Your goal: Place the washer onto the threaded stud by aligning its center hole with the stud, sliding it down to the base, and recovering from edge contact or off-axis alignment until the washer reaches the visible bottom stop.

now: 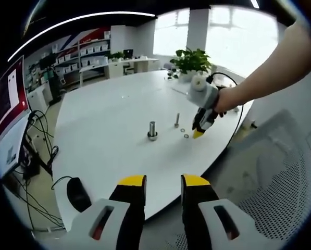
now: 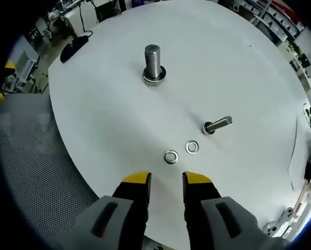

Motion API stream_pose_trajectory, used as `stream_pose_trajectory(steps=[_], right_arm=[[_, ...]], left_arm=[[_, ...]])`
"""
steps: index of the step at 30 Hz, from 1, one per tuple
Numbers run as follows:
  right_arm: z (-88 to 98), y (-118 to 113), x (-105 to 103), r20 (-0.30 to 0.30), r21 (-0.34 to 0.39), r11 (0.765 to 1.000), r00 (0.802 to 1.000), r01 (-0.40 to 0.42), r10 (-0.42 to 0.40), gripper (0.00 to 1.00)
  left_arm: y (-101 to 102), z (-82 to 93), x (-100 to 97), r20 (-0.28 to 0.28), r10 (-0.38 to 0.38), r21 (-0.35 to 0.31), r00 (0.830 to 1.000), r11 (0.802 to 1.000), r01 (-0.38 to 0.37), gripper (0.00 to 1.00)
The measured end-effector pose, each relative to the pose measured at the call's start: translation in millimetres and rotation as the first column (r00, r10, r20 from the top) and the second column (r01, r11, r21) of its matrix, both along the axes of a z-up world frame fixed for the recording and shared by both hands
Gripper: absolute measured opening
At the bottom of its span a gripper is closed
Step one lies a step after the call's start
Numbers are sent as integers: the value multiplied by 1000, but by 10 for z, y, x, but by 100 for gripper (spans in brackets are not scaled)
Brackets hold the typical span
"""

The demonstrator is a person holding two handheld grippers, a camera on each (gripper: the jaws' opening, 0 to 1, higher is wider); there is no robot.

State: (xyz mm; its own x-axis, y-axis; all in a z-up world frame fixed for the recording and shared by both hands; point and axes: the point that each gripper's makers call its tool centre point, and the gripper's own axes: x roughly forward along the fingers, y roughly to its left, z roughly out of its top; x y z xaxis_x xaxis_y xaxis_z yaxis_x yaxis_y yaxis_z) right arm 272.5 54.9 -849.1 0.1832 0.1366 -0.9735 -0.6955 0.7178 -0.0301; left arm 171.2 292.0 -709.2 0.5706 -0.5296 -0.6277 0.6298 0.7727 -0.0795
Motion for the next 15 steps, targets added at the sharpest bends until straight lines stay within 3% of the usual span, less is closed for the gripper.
stream_pose_trajectory(steps=[6,15], right_arm=[[-1,84,130,34,40,996,997,-75,74,27],[-51,4,149,37,108,991,997,-74,71,27]], left_arm=[[42,-30,2,-10,19,18,1000,1000,-19,25],[104,-37,34,-6,53,39,999,998,-52,25]])
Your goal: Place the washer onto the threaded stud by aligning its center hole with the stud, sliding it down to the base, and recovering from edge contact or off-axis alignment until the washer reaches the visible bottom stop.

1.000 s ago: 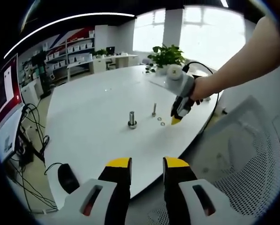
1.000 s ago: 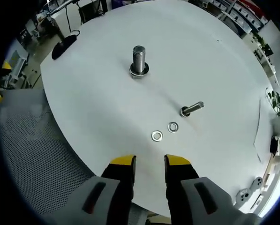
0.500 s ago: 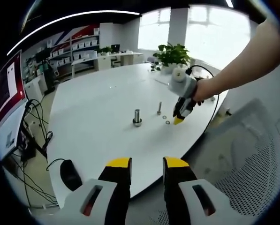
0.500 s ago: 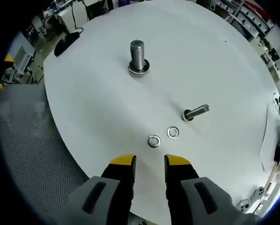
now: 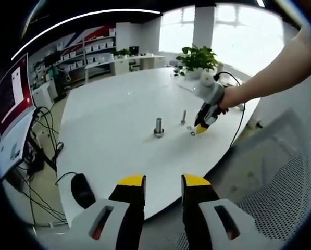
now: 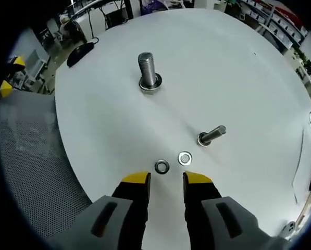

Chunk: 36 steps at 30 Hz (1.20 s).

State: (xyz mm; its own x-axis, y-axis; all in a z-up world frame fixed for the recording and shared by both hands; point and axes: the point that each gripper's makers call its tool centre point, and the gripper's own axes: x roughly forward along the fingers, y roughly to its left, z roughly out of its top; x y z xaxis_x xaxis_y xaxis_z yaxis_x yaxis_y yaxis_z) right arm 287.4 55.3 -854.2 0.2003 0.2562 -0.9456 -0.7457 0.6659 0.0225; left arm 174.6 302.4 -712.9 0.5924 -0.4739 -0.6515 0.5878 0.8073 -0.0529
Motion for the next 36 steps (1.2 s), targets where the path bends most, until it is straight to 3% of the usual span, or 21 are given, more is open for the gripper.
stream_pose_trajectory(steps=[9,17,22,25,36], right_arm=[[-102,67,-105,-5,16,994,994,-105,105,26],[-115,37,-41,-4,29,992,992,-125,125,25],[-121,97,-30,8,3,979,979,-204,204,25],[-136,95,-19,20,-33,961,961,-276,276,24],[-149,119,-38,-47,-99,931,937,-350,347,22]], left_arm=[[54,-47,4,-13,17,33,1000,999,-17,25],[93,-86,-5,-23,31,63,999,998,-30,27],[114,-89,-1,-21,37,73,999,997,-36,27],[130,-87,4,-22,44,76,999,996,-43,27],[119,-122,-12,-33,32,87,999,996,-29,27]])
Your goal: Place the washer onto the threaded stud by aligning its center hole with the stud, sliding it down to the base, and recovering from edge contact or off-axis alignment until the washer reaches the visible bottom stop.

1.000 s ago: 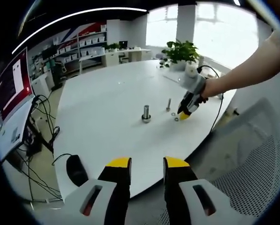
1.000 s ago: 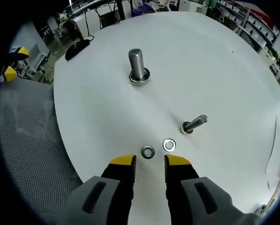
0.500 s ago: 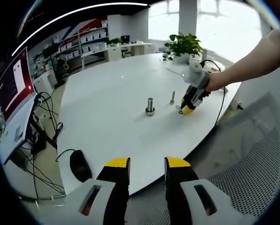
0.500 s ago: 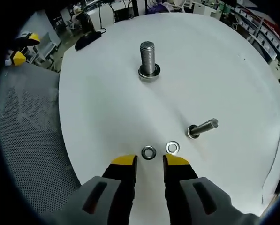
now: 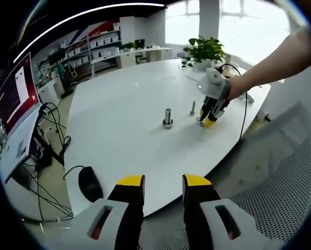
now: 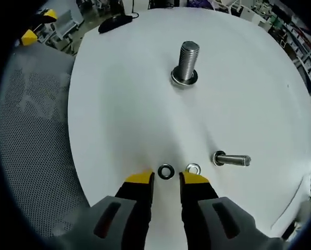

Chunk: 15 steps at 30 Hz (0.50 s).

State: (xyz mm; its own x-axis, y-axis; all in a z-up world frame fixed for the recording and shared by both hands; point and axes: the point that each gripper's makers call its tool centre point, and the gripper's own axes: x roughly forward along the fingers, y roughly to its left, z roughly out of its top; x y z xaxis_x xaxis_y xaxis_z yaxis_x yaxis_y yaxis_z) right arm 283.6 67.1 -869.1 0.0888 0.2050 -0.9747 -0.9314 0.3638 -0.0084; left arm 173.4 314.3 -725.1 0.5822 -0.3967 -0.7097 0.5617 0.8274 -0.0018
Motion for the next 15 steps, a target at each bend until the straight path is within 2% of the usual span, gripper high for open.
stream_pose_trajectory(steps=[3,6,12,15], right_arm=[[3,18,-15,2,-9,999,999,-48,48,21],[4,21,26,-8,-20,1000,1000,-20,20,19],[-17,29,58,-27,-70,996,999,-45,44,16],[-29,11,90,-39,-71,997,999,-30,27,16]], left_arm=[[1,-10,-5,-4,-1,7,1000,1000,1,27],[19,19,17,8,13,-9,1000,1000,-13,27],[4,9,15,3,6,-5,1000,1000,-6,26],[2,20,18,6,10,-15,1000,1000,-10,26]])
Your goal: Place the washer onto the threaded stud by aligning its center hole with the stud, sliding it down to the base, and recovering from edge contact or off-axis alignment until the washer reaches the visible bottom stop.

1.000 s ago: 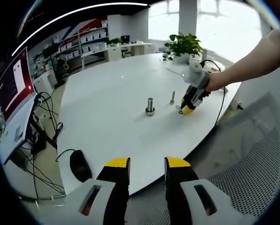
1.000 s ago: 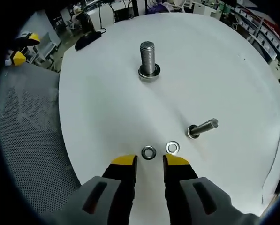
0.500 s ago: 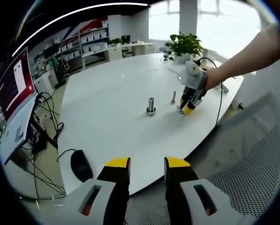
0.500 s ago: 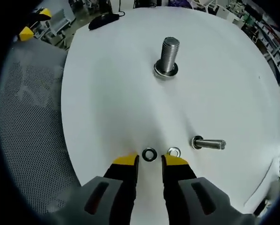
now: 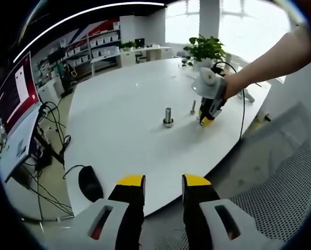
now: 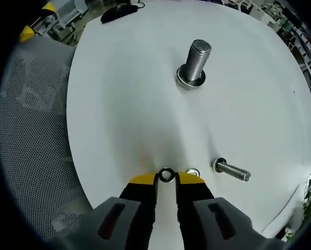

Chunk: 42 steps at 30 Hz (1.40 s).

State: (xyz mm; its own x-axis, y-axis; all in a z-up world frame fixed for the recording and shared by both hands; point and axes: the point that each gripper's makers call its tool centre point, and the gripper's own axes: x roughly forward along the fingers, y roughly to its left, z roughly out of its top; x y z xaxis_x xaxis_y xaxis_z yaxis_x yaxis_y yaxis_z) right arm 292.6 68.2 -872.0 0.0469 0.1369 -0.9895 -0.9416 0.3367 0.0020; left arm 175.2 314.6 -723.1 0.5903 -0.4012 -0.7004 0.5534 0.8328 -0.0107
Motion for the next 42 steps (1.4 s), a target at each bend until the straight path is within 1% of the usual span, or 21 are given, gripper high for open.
stream_pose_trajectory(steps=[5,7,9,13,17,23,25,26,29,30,32,38,41,42], right_arm=[[19,5,-36,-6,4,1000,1000,4,-4,15],[25,16,-60,1,-11,1000,1000,-23,23,15],[28,0,-58,6,-37,999,1000,-23,24,14],[-17,-24,19,0,-45,999,1000,-5,5,14],[-21,-15,18,2,-23,1000,1000,16,-16,14],[-41,10,23,19,-18,999,999,46,-46,14],[-41,18,25,19,-1,997,996,82,-82,14],[-44,34,27,18,22,991,991,129,-130,14],[-28,32,4,42,54,991,991,121,-123,14],[-26,41,-7,59,67,992,992,106,-110,14],[-19,47,-28,72,78,992,992,96,-101,14],[-18,58,-15,66,92,989,990,119,-126,14],[-22,15,12,77,90,989,989,120,-127,14],[-17,3,14,72,97,986,987,137,-145,14]], left_arm=[[-12,-5,-7,-4,-5,-1,1000,1000,5,26],[-7,9,-1,2,3,-4,1000,1000,-3,26],[-11,13,0,3,4,-7,1000,1000,-4,26],[-9,-23,-20,-11,-3,9,1000,1000,4,26],[0,-8,-4,-4,4,3,1000,1000,-4,26],[-3,-15,-10,-10,0,7,1000,1000,0,26],[0,-12,-2,-7,1,4,1000,1000,-1,26],[-2,-3,-4,-5,3,1,1000,1000,-3,26],[1,5,-2,2,6,-2,1000,1000,-6,26],[-4,11,-2,6,3,1,1000,1000,-3,26],[-3,4,-2,7,-2,9,1000,1000,2,26],[3,-6,-4,1,-1,9,1000,1000,1,26],[10,-23,-6,-5,-2,16,1000,1000,2,26],[10,-16,-6,-3,0,12,1000,1000,0,26]])
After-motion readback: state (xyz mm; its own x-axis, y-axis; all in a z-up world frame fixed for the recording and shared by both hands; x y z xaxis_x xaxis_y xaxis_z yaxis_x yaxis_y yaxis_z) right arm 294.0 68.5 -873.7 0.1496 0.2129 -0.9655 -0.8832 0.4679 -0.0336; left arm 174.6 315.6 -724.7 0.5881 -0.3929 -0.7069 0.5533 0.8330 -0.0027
